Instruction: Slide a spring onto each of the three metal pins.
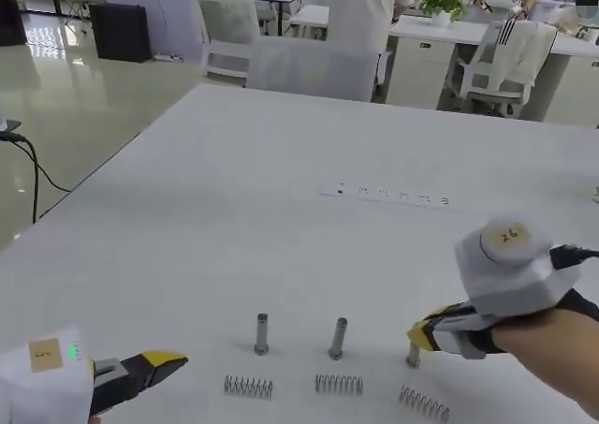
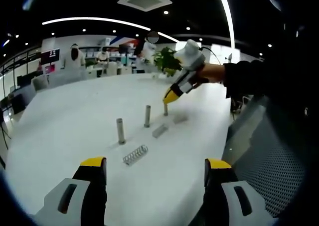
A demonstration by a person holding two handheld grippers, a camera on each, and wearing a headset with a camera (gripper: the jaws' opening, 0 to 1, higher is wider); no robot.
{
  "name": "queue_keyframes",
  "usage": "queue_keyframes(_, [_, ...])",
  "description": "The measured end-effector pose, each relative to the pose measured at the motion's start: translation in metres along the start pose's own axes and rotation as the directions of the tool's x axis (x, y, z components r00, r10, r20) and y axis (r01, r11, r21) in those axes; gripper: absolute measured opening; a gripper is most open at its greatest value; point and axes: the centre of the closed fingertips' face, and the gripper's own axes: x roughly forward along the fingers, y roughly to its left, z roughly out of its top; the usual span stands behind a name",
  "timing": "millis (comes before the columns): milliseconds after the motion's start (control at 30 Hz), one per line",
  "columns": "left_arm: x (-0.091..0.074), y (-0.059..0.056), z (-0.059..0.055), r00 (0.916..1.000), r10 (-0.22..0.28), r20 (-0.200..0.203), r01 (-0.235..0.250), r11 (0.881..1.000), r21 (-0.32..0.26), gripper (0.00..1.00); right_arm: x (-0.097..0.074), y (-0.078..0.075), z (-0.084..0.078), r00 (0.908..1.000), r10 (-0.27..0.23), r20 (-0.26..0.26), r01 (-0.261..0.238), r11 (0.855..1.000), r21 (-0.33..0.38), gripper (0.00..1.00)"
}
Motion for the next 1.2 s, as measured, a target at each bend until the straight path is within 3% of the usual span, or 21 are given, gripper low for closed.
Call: queue_keyframes(1200, [0.0,-0.001,-0.001,1.0,-0.004,-0.005,0.004,1.0,0.002,0.76,-0.006,0.001,-0.012,1.0,0.004,-0.009,-0.004,1.0,-0.025,0.09])
